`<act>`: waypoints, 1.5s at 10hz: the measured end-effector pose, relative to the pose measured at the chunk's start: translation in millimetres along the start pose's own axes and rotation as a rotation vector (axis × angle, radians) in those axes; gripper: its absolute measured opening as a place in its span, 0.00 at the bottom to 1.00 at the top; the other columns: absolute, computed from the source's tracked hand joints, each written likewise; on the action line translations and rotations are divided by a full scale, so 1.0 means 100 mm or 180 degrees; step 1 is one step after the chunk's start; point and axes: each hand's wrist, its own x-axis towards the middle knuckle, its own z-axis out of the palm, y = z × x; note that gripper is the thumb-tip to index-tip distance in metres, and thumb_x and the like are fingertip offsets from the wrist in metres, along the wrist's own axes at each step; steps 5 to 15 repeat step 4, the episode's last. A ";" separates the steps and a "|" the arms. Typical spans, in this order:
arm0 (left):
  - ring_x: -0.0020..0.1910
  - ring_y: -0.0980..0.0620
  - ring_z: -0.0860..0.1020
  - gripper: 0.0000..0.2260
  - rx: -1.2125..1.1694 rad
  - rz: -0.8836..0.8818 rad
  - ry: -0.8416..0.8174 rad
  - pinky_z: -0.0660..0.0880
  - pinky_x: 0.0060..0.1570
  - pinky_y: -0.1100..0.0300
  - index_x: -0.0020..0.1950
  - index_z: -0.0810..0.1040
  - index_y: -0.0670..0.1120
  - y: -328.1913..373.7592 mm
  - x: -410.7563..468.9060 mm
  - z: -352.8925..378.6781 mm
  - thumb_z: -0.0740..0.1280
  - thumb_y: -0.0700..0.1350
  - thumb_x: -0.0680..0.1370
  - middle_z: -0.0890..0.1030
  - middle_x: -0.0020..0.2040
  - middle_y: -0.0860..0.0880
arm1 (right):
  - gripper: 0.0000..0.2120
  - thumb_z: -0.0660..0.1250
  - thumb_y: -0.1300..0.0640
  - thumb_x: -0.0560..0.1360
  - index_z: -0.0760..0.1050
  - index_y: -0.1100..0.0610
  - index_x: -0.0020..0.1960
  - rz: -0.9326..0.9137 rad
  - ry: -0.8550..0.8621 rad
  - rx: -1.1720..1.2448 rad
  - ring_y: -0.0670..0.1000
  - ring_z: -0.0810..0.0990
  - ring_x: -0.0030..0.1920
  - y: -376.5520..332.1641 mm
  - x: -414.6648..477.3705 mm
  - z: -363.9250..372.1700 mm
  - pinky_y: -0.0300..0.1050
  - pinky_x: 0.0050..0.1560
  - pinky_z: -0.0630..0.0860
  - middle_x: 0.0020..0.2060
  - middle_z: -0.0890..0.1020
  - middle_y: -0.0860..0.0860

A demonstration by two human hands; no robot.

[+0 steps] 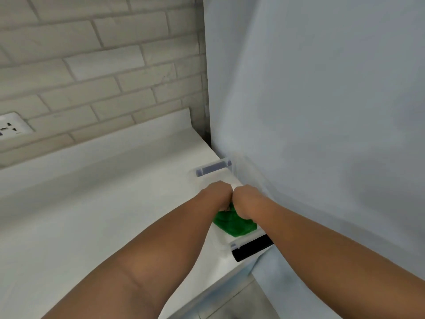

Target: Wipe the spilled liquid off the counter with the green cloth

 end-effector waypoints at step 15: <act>0.56 0.45 0.77 0.16 -0.0014 0.0240 0.1463 0.74 0.51 0.54 0.66 0.75 0.44 -0.06 -0.79 -0.47 0.65 0.46 0.79 0.78 0.61 0.44 | 0.04 0.61 0.65 0.78 0.72 0.59 0.45 -0.0161 0.0747 -0.0031 0.50 0.72 0.39 -0.11 -0.81 -0.33 0.41 0.40 0.70 0.41 0.73 0.53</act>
